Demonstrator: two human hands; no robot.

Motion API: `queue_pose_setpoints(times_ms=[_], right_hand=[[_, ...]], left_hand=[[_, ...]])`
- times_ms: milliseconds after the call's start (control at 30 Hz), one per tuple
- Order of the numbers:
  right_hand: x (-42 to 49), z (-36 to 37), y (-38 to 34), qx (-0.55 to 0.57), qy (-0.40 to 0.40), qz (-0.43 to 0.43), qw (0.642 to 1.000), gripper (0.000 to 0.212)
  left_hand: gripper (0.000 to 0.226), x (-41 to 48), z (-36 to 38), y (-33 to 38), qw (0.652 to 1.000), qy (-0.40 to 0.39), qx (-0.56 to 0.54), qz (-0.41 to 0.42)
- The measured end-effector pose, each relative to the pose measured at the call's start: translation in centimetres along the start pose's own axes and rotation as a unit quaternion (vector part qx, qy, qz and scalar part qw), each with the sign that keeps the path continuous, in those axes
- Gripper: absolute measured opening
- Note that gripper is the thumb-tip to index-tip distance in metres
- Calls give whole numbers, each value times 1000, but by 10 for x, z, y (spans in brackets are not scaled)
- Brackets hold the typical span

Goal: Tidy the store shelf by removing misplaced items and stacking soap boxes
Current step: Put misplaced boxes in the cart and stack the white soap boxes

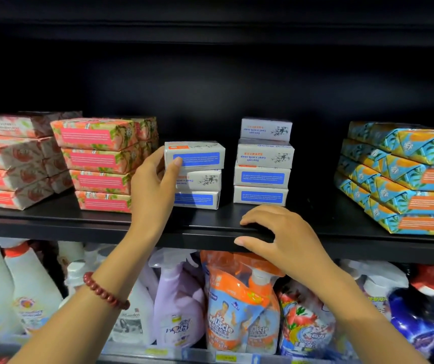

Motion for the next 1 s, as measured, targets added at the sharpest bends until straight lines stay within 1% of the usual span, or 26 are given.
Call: queue_pose_setpoints(times_ms=[67,100,133,167,233,267,300,333,400,467,533,567,667,733,800,833,867,900,933,1000], right_hand=[[3,-2,0,21,-12,-3,1000,32],[6,-7,-1,48,-2,-3,999,30],[10,-16,-1,71,32,-4,997,30],[16,-28,0,74,83,-8,994,31],[29,-49,2,31,180,-19,983,33],[37,-56,4,-2,204,-18,979,36],[46,-59,8,-37,203,-9,979,42],[55,-58,13,-73,177,6,981,49],[68,-51,23,-145,105,36,983,59],[71,-45,27,-191,75,44,978,61],[68,-44,24,-195,97,35,975,59],[66,-44,22,-189,116,29,975,57],[58,-48,11,-211,191,-13,959,45],[50,-53,5,-209,238,-54,947,36],[37,-56,-1,-188,267,-88,941,29],[30,-56,-5,-177,280,-106,937,29],[22,-56,-10,-170,294,-130,932,28],[15,-54,-15,-169,308,-157,923,26],[8,-52,-22,-172,318,-185,914,25],[0,-48,-36,-180,331,-239,895,23]], left_hand=[[29,-2,0,-2,1000,3,13,1],[29,-5,-1,-2,1000,7,11,-3],[32,-9,-3,1,1000,21,15,0],[35,-15,-7,6,998,51,34,27],[32,-30,-11,24,981,103,99,132],[26,-36,-8,30,972,96,117,179],[20,-41,-1,32,969,66,125,204],[18,-44,7,33,970,22,128,206],[26,-47,23,25,972,-70,147,167],[34,-50,34,18,957,-129,210,152],[39,-53,40,14,936,-161,266,164],[40,-53,40,12,932,-169,277,161],[44,-50,39,9,934,-172,278,146],[47,-49,39,10,945,-170,248,131],[40,-46,31,14,979,-141,121,78],[36,-43,26,16,991,-112,49,49],[36,-40,21,18,996,-90,-10,24],[40,-36,19,21,995,-85,-56,-7],[45,-33,19,23,989,-97,-101,-46],[57,-30,25,26,965,-137,-168,-147]])
Point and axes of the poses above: each hand's wrist, its own x-axis towards the middle knuckle, its own z-axis out of the palm, y = z × x, the point moved 6 cm from there along x, towards the middle knuckle, and after that the axes turned 1 degree about -z, right-handed, at the moved point
